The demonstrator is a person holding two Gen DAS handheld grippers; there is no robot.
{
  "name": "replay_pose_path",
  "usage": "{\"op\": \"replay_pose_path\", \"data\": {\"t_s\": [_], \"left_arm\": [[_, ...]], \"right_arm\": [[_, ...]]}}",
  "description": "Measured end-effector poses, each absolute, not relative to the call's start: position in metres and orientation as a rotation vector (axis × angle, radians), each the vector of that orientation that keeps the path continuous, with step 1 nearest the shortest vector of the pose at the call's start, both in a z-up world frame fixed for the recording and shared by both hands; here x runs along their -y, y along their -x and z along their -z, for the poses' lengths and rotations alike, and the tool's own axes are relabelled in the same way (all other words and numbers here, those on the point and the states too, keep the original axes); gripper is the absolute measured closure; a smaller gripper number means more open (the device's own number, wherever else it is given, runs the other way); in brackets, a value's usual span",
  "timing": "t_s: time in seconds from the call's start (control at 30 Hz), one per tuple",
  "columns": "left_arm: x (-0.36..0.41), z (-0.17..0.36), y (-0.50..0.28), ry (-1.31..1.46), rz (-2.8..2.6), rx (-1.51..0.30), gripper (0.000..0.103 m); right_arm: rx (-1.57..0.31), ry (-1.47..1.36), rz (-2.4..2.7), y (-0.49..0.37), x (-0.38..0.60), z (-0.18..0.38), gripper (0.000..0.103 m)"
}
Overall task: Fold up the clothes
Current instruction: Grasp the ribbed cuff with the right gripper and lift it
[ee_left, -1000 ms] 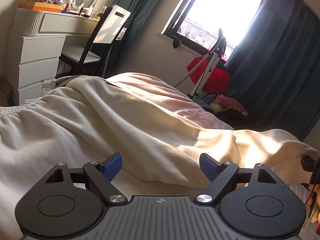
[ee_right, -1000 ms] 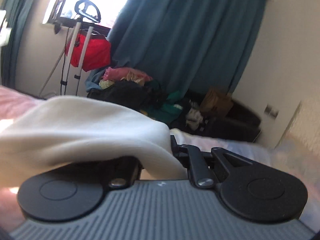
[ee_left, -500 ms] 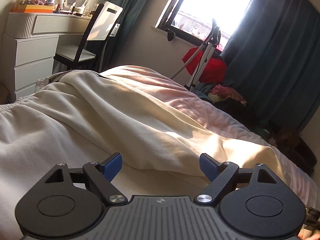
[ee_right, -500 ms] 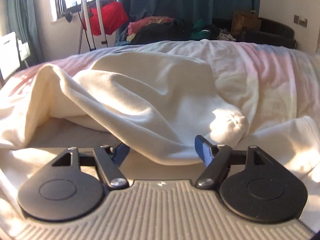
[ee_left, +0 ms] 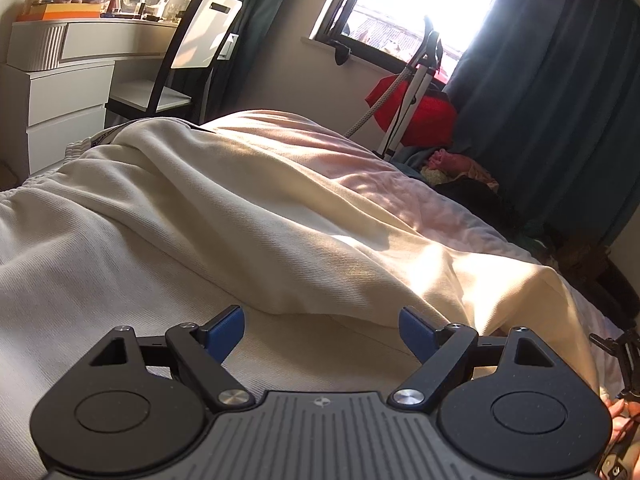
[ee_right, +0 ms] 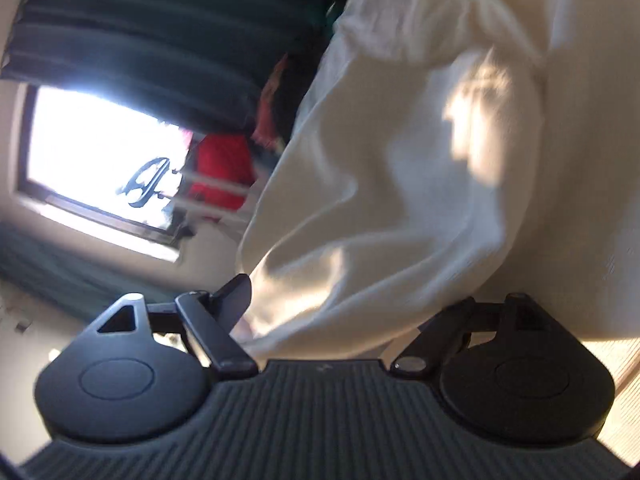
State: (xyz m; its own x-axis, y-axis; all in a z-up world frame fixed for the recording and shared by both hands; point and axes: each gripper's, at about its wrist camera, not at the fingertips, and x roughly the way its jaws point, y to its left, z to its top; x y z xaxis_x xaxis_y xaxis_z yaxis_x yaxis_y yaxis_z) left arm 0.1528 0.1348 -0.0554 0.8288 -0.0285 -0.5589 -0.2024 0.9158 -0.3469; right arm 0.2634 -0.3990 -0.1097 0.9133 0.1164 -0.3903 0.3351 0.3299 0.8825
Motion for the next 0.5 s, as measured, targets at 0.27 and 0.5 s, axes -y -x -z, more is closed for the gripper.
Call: {"op": "replay_pose_path", "data": {"t_s": [0.27, 0.5], "left_arm": [[-0.132, 0.067, -0.165, 0.381, -0.095, -0.611, 0.017], [-0.129, 0.069, -0.166, 0.354, -0.091, -0.602, 0.017]], "right_arm": [[-0.383, -1.087, 0.463, -0.314, 0.456, 0.101, 0.046], [-0.365, -0.723, 0.488, -0.353, 0.471, 0.039, 0.093]]}}
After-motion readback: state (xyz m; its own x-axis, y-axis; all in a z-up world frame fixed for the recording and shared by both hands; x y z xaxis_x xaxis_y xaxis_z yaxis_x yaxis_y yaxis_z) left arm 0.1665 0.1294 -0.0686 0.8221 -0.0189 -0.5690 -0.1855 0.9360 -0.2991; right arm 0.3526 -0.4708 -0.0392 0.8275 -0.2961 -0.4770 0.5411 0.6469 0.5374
